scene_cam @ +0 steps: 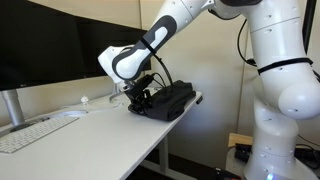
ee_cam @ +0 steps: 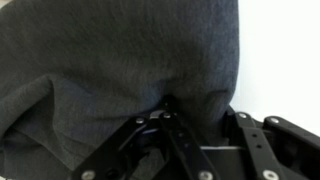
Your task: Fold the pants in half twice
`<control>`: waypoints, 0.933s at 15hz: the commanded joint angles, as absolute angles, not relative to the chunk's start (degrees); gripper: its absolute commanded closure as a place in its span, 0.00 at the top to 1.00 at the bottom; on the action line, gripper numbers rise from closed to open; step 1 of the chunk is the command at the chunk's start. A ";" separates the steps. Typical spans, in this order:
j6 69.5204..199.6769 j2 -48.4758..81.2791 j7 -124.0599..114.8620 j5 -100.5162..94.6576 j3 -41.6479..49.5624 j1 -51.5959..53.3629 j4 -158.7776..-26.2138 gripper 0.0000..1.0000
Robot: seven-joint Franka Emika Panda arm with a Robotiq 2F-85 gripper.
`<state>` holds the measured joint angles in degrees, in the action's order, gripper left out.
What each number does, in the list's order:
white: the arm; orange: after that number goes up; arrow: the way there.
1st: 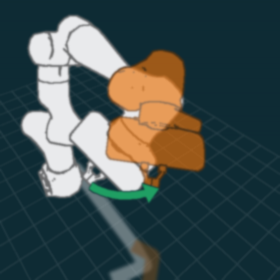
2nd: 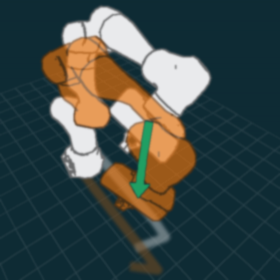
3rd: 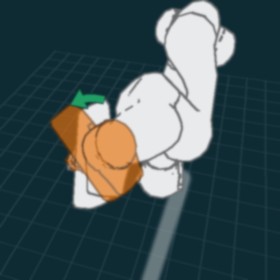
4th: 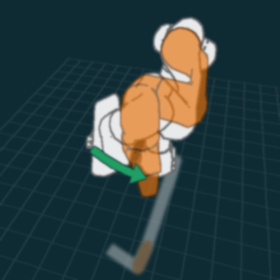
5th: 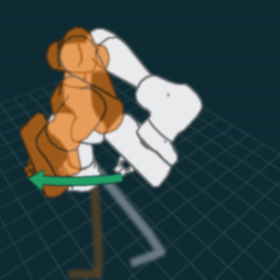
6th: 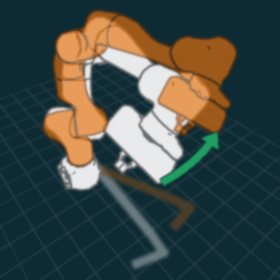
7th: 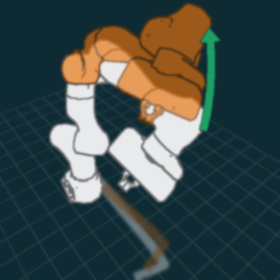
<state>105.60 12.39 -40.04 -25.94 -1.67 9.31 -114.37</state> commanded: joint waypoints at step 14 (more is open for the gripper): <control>100.03 1.72 -33.83 -23.65 -3.13 8.08 -112.63 0.06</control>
